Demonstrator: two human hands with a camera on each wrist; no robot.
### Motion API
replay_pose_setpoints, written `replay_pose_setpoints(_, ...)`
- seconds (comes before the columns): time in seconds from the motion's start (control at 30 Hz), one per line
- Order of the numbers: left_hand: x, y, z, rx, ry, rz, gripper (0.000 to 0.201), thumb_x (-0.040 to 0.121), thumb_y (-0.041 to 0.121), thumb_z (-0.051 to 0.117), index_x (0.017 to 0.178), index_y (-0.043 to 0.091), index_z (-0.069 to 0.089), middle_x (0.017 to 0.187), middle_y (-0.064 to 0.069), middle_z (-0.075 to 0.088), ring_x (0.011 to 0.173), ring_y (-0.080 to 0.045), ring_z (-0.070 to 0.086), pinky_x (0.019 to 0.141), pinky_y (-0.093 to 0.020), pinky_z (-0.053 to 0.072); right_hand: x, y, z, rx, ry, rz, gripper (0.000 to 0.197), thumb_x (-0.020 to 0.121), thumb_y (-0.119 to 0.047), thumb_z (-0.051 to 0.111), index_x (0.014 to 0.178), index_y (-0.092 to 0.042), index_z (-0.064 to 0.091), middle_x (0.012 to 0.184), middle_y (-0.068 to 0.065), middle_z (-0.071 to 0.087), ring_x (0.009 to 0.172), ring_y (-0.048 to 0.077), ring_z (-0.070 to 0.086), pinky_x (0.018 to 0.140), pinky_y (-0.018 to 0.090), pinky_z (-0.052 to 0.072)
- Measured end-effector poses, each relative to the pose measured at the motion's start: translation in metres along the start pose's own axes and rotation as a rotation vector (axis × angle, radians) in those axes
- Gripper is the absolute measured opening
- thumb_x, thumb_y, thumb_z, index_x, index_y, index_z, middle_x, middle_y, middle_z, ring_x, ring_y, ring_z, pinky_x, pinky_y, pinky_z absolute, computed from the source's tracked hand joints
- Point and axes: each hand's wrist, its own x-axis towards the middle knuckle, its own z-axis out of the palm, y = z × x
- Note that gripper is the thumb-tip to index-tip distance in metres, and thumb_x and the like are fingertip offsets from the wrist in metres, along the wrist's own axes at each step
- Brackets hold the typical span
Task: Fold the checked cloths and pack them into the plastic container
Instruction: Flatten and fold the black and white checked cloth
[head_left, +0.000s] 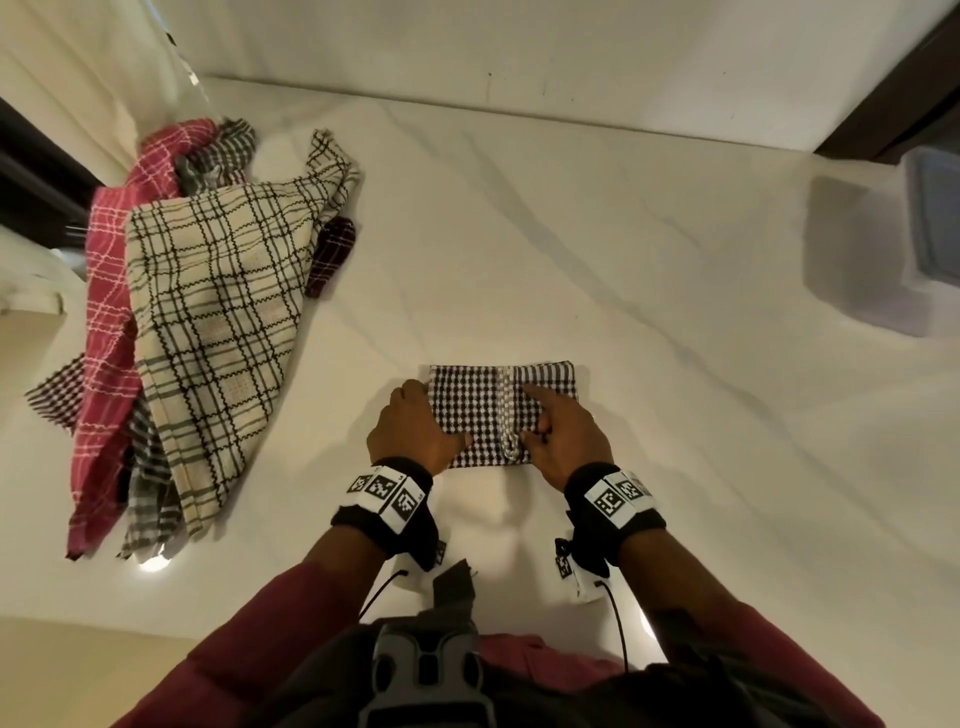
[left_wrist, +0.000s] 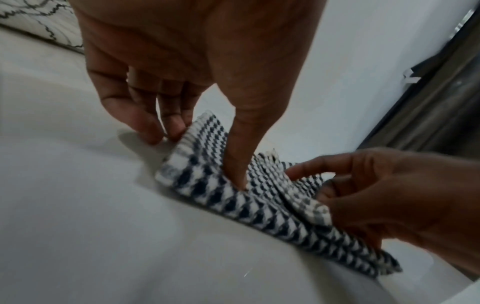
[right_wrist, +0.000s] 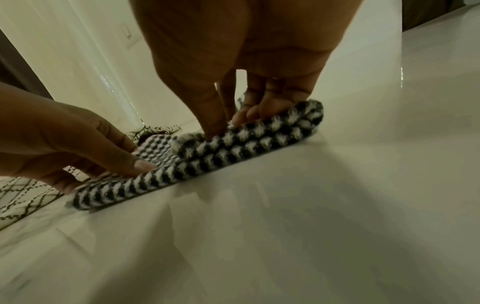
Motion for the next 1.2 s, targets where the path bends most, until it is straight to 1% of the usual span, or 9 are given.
replay_pose_setpoints(0.23, 0.008, 0.006, -0.002, -0.254, -0.050, 0.064, 0.033, 0.076, 0.032, 0.075, 0.084, 0.010, 0.051, 0.078, 0.000, 0.054, 0.079, -0.023, 0.055, 0.065, -0.030, 0.041, -0.004, 0.005, 0.000, -0.042, 0.144, 0.050, 0.066, 0.075, -0.039, 0.073, 0.135, -0.028, 0.047, 0.131, 0.004, 0.044, 0.118, 0.024, 0.048, 0.094, 0.038, 0.045)
replay_pose_setpoints(0.4, -0.018, 0.049, 0.001, -0.544, -0.002, 0.295, 0.032, 0.077, 0.016, 0.076, 0.090, 0.014, 0.047, 0.080, 0.006, 0.058, 0.065, -0.004, 0.053, 0.057, -0.015, 0.039, -0.002, 0.011, -0.008, 0.031, 0.135, 0.131, 0.074, 0.067, -0.046, 0.078, 0.132, -0.030, 0.047, 0.119, -0.001, 0.046, 0.107, 0.022, 0.052, 0.085, 0.037, 0.049)
replay_pose_setpoints(0.47, -0.024, 0.067, 0.011, -0.551, -0.031, 0.353, 0.031, 0.079, 0.013, 0.072, 0.099, 0.015, 0.049, 0.084, 0.011, 0.058, 0.068, 0.000, 0.056, 0.060, -0.010, 0.041, 0.000, 0.012, -0.011, 0.069, 0.117, 0.129, 0.066, 0.068, -0.043, 0.077, 0.127, -0.029, 0.050, 0.111, -0.001, 0.046, 0.099, 0.021, 0.053, 0.081, 0.035, 0.049)
replay_pose_setpoints(0.6, -0.026, 0.081, 0.038, -0.457, -0.133, 0.422, 0.032, 0.084, 0.018, 0.067, 0.113, 0.019, 0.053, 0.090, 0.009, 0.059, 0.088, -0.017, 0.063, 0.077, -0.030, 0.051, 0.001, 0.022, -0.017, 0.095, 0.061, 0.054, 0.039, 0.072, -0.030, 0.069, 0.108, -0.020, 0.057, 0.098, 0.000, 0.047, 0.088, 0.025, 0.055, 0.071, 0.031, 0.044)
replay_pose_setpoints(0.73, -0.020, 0.071, 0.052, -0.310, -0.210, 0.469, 0.051, 0.086, 0.056, 0.055, 0.123, 0.019, 0.054, 0.102, 0.004, 0.060, 0.094, -0.015, 0.058, 0.084, -0.033, 0.049, -0.002, 0.035, -0.032, 0.315, 0.058, 0.042, 0.046, 0.073, -0.023, 0.052, 0.116, -0.014, 0.064, 0.110, 0.002, 0.062, 0.098, 0.018, 0.056, 0.085, 0.025, 0.041)
replay_pose_setpoints(0.83, -0.016, 0.066, 0.055, -0.218, -0.270, 0.592, 0.073, 0.081, 0.075, 0.037, 0.130, 0.023, 0.051, 0.113, 0.001, 0.058, 0.101, -0.015, 0.053, 0.090, -0.035, 0.047, 0.005, 0.042, -0.039, 0.591, 0.032, 0.159, 0.031, 0.080, -0.030, 0.055, 0.104, -0.017, 0.070, 0.106, 0.004, 0.070, 0.099, 0.019, 0.064, 0.093, 0.036, 0.049)
replay_pose_setpoints(0.93, -0.018, 0.067, 0.049, -0.256, -0.332, 0.676, 0.060, 0.088, 0.060, 0.045, 0.137, 0.024, 0.047, 0.117, 0.001, 0.056, 0.105, -0.012, 0.051, 0.092, -0.026, 0.044, 0.012, 0.040, -0.039, 0.456, 0.010, 0.133, 0.035, 0.083, -0.047, 0.064, 0.101, -0.017, 0.066, 0.096, -0.001, 0.070, 0.089, 0.016, 0.065, 0.083, 0.032, 0.050)
replay_pose_setpoints(1.07, -0.025, 0.057, 0.042, -0.351, -0.155, 0.697, 0.023, 0.092, 0.023, 0.059, 0.112, 0.017, 0.068, 0.105, 0.003, 0.063, 0.098, -0.014, 0.057, 0.089, -0.033, 0.048, 0.019, 0.040, -0.033, 0.277, 0.083, 0.104, 0.010, 0.094, -0.022, 0.056, 0.097, -0.013, 0.057, 0.090, 0.002, 0.062, 0.082, 0.020, 0.055, 0.070, 0.023, 0.033)
replay_pose_setpoints(1.2, -0.016, 0.053, 0.044, 0.045, 0.112, 0.697, 0.049, 0.089, 0.022, 0.057, 0.137, 0.019, 0.048, 0.148, -0.003, 0.040, 0.137, -0.027, 0.030, 0.113, -0.044, 0.027, 0.025, 0.041, -0.033, 0.162, 0.063, 0.108, 0.017, 0.099, -0.021, 0.045, 0.106, -0.006, 0.051, 0.095, 0.012, 0.063, 0.080, 0.023, 0.052, 0.069, 0.027, 0.033)
